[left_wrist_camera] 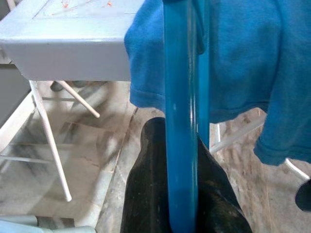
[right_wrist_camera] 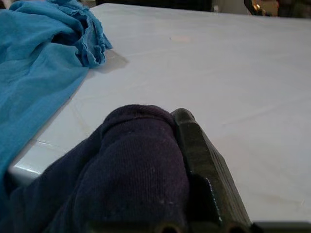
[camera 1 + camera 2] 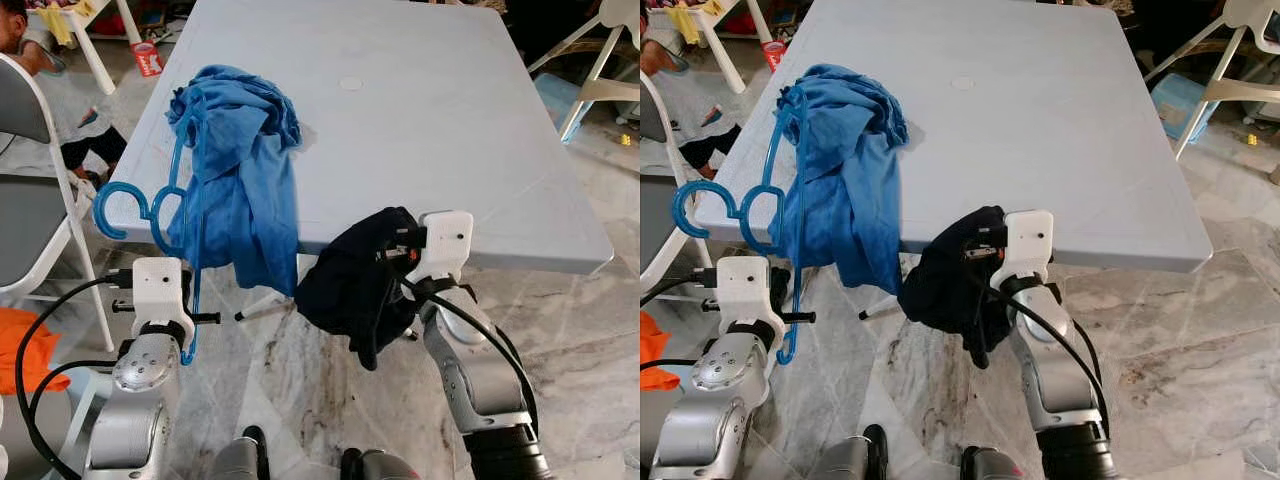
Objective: Hang hanger
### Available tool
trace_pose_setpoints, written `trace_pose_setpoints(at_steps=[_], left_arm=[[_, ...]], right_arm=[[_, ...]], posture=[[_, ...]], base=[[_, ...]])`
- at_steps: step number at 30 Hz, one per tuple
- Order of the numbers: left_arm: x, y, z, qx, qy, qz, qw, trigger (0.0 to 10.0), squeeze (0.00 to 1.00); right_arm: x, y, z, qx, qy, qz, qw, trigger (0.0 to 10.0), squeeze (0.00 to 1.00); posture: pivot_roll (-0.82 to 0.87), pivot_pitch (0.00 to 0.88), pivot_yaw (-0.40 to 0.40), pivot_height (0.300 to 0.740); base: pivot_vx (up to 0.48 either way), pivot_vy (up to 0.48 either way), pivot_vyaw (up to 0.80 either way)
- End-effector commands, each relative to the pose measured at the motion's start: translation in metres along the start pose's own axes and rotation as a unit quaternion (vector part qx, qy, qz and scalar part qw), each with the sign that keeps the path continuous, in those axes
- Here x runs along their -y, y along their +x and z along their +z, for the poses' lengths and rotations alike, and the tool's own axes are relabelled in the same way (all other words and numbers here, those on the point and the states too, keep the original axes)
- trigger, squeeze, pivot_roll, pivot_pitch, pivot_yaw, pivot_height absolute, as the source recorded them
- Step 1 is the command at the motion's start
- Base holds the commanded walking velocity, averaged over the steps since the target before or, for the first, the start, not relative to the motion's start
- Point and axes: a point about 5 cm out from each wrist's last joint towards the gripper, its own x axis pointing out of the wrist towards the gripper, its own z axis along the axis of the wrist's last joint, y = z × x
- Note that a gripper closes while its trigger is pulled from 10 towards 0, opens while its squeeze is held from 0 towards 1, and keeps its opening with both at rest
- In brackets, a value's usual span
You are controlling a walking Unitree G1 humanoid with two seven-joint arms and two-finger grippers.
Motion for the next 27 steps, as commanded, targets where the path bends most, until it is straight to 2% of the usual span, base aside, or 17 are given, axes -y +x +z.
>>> trace_pose_setpoints(at_steps=[1, 2, 4, 8, 9, 11, 15, 16, 17, 19, 20, 22, 24, 25, 26, 27], left_arm=[[-0.001, -0.004, 0.003, 0.009, 0.003, 0.001, 1.000, 10.0, 0.00], [-0.002, -0.005, 0.003, 0.010, 0.003, 0.003, 1.000, 10.0, 0.00], [-0.002, -0.006, 0.002, 0.009, 0.002, 0.005, 1.000, 10.0, 0.00], [-0.001, -0.008, 0.001, 0.009, 0.000, 0.008, 1.000, 10.0, 0.00], [0.000, -0.009, 0.000, 0.008, -0.001, 0.009, 1.000, 10.0, 0.00], [0.000, -0.010, -0.001, 0.008, -0.006, 0.013, 1.000, 10.0, 0.00], [-0.001, -0.013, -0.002, 0.007, -0.009, 0.018, 1.000, 10.0, 0.00], [-0.001, -0.013, -0.002, 0.007, -0.009, 0.018, 1.000, 10.0, 0.00], [-0.002, -0.015, -0.003, 0.004, -0.012, 0.023, 1.000, 10.0, 0.00], [-0.003, -0.018, -0.003, 0.004, -0.013, 0.026, 1.000, 10.0, 0.00], [-0.003, -0.018, -0.003, 0.004, -0.013, 0.026, 1.000, 10.0, 0.00], [-0.004, -0.021, -0.004, 0.003, -0.014, 0.030, 0.999, 10.0, 0.00], [-0.005, -0.022, -0.004, 0.003, -0.014, 0.031, 0.999, 10.0, 0.00], [-0.005, -0.023, -0.004, 0.003, -0.014, 0.032, 0.999, 10.0, 0.00], [-0.005, -0.023, -0.004, 0.003, -0.014, 0.032, 0.999, 10.0, 0.00], [-0.006, -0.025, -0.004, 0.003, -0.014, 0.033, 0.999, 10.0, 0.00]], right_arm=[[0.001, 0.007, 0.012, 0.016, -0.007, 0.013, 1.000, 10.0, 0.00], [0.000, 0.017, 0.021, 0.023, -0.006, 0.038, 0.999, 10.0, 0.00], [-0.001, 0.034, 0.041, 0.051, -0.050, 0.073, 0.995, 10.0, 0.00], [0.000, 0.060, 0.080, 0.087, -0.029, 0.113, 0.989, 10.0, 0.00], [0.002, 0.072, 0.097, 0.098, -0.033, 0.111, 0.988, 10.0, 0.00], [0.002, 0.086, 0.115, 0.110, -0.050, 0.114, 0.986, 10.0, 0.00], [-0.010, 0.104, 0.127, 0.086, -0.092, 0.160, 0.979, 10.0, 0.00], [-0.010, 0.104, 0.127, 0.086, -0.092, 0.160, 0.979, 10.0, 0.00], [-0.012, 0.113, 0.132, 0.069, -0.098, 0.169, 0.978, 10.0, 0.00], [-0.010, 0.124, 0.145, 0.054, -0.092, 0.146, 0.984, 10.0, 0.00], [-0.010, 0.124, 0.145, 0.054, -0.092, 0.146, 0.984, 10.0, 0.00], [0.005, 0.130, 0.173, 0.083, -0.086, 0.048, 0.992, 10.0, 0.00], [0.012, 0.130, 0.187, 0.109, -0.125, -0.003, 0.986, 10.0, 0.00], [0.020, 0.129, 0.200, 0.133, -0.135, -0.053, 0.980, 10.0, 0.00], [0.020, 0.129, 0.200, 0.133, -0.135, -0.053, 0.980, 10.0, 0.00], [0.027, 0.127, 0.211, 0.153, -0.130, -0.092, 0.975, 10.0, 0.00]], posture=[[0.02, 0.227, -0.050, 0.740], [0.02, 0.229, -0.054, 0.740], [0.02, 0.230, -0.059, 0.740], [0.03, 0.232, -0.074, 0.740], [0.03, 0.232, -0.083, 0.740], [0.04, 0.233, -0.092, 0.740], [0.06, 0.237, -0.105, 0.740], [0.06, 0.237, -0.105, 0.740], [0.07, 0.240, -0.111, 0.740], [0.08, 0.244, -0.114, 0.740], [0.08, 0.244, -0.114, 0.740], [0.10, 0.251, -0.119, 0.740], [0.10, 0.253, -0.120, 0.740], [0.11, 0.257, -0.121, 0.740], [0.11, 0.257, -0.121, 0.740], [0.12, 0.260, -0.121, 0.740]], base=[[0.000, 0.000, 0.00], [0.000, 0.000, 0.00], [0.000, 0.000, 0.00], [0.000, 0.000, 0.00], [0.000, 0.000, 0.00], [0.000, 0.000, 0.00], [0.000, 0.000, 0.00], [0.000, 0.000, 0.00], [0.000, 0.000, 0.00], [0.000, 0.000, 0.00], [0.000, 0.000, 0.00], [0.000, 0.000, 0.00], [0.000, 0.000, 0.00], [0.000, 0.000, 0.00], [0.000, 0.000, 0.00], [0.000, 0.000, 0.00]])
